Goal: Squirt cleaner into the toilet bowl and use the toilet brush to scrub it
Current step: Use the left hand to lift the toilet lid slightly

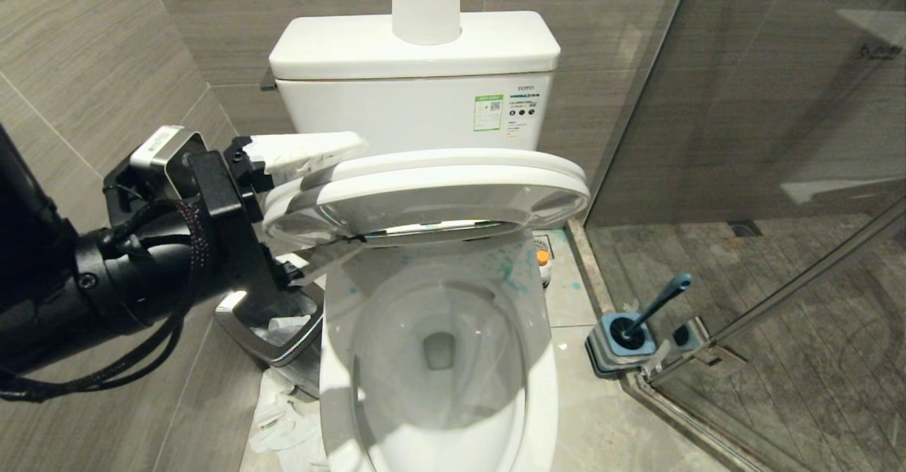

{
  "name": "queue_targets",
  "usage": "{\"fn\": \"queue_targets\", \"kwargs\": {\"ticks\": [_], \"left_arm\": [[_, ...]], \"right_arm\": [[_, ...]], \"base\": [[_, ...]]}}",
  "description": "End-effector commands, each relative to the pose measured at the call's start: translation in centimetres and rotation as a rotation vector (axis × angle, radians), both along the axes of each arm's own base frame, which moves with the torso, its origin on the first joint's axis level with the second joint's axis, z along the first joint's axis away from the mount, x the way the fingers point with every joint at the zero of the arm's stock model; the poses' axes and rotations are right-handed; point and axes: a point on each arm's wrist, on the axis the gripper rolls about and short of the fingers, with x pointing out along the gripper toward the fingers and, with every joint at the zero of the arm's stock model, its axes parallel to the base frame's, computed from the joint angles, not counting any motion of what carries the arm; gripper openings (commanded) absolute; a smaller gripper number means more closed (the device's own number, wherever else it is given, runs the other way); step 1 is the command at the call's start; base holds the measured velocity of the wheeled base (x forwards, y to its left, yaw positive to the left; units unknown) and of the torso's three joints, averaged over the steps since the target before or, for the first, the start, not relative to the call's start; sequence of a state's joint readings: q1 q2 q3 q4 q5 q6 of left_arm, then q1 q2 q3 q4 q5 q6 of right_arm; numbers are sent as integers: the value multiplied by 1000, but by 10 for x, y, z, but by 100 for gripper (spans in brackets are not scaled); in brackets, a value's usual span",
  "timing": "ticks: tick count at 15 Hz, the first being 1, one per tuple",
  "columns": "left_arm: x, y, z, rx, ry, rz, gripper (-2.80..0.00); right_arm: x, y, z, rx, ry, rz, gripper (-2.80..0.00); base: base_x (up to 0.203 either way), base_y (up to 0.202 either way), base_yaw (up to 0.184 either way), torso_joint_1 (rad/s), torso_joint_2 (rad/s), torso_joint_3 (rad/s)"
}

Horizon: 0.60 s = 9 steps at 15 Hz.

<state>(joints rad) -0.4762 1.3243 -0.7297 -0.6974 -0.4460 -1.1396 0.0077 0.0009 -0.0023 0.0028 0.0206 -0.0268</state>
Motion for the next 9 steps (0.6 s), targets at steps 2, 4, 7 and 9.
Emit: {"fn": "queue_targets", "kwargs": {"ticks": [2, 4, 7, 9], "left_arm": [[1, -1, 2, -9, -2, -5, 0], [3, -1, 5, -11, -14, -3, 0], [7, -4, 15, -24, -40, -3, 0], [8, -4, 22, -33, -63, -5, 0]], "right_arm": [[0, 0, 0, -1, 2, 1, -280], [0, 0, 0, -1, 2, 1, -280], [0, 0, 0, -1, 2, 1, -280], [0, 0, 0, -1, 2, 2, -280]], "base": [[0, 0, 0, 0, 0, 0], [0, 0, 0, 0, 0, 0], [0, 0, 0, 0, 0, 0], [0, 0, 0, 0, 0, 0]]}}
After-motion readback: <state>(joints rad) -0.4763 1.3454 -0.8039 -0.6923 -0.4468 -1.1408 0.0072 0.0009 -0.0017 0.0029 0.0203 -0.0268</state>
